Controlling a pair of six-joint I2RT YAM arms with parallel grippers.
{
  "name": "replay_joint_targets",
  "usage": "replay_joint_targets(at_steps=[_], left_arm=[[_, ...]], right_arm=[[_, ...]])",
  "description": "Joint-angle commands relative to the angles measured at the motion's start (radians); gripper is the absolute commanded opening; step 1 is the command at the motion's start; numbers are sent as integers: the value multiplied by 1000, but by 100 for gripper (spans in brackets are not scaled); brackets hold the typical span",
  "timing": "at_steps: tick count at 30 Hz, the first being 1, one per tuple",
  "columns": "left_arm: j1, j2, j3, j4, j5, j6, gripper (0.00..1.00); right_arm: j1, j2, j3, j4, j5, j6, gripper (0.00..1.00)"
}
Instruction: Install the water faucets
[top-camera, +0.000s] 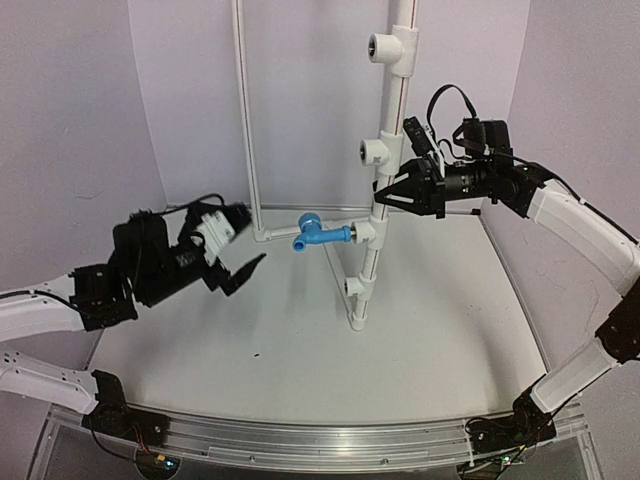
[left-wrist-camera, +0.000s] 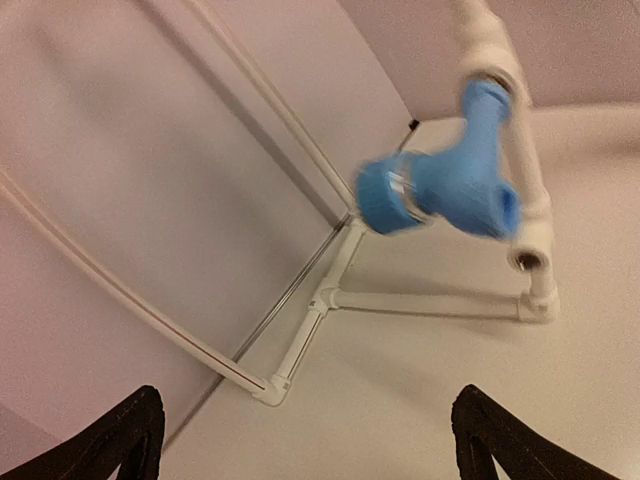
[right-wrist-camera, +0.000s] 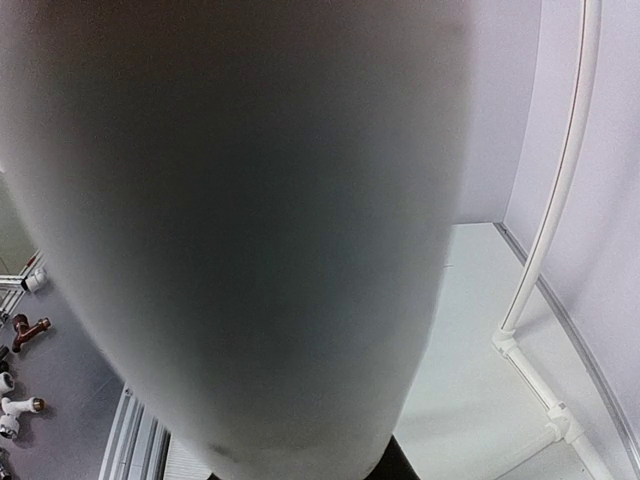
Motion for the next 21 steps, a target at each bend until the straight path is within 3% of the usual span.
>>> replay_joint_targets(at_steps=[1,5,10,14,21], left_arm=[[175,-35,177,-321,315,-796,100],[223,69,249,-235,643,-1004,100],[254,225,243,107,954,-1345,100],[264,329,243,278,1042,-1516,100],[265,441,282,391,1130,-1599,92]], right_arm=[[5,-7,23,-126,-15,138,0],[5,-11,15,-124,-6,142,0],[5,-6,26,-124,9,159,0],[5,-11,23,-123,1,160,0],[5,-20,20,-124,-7,157,0]])
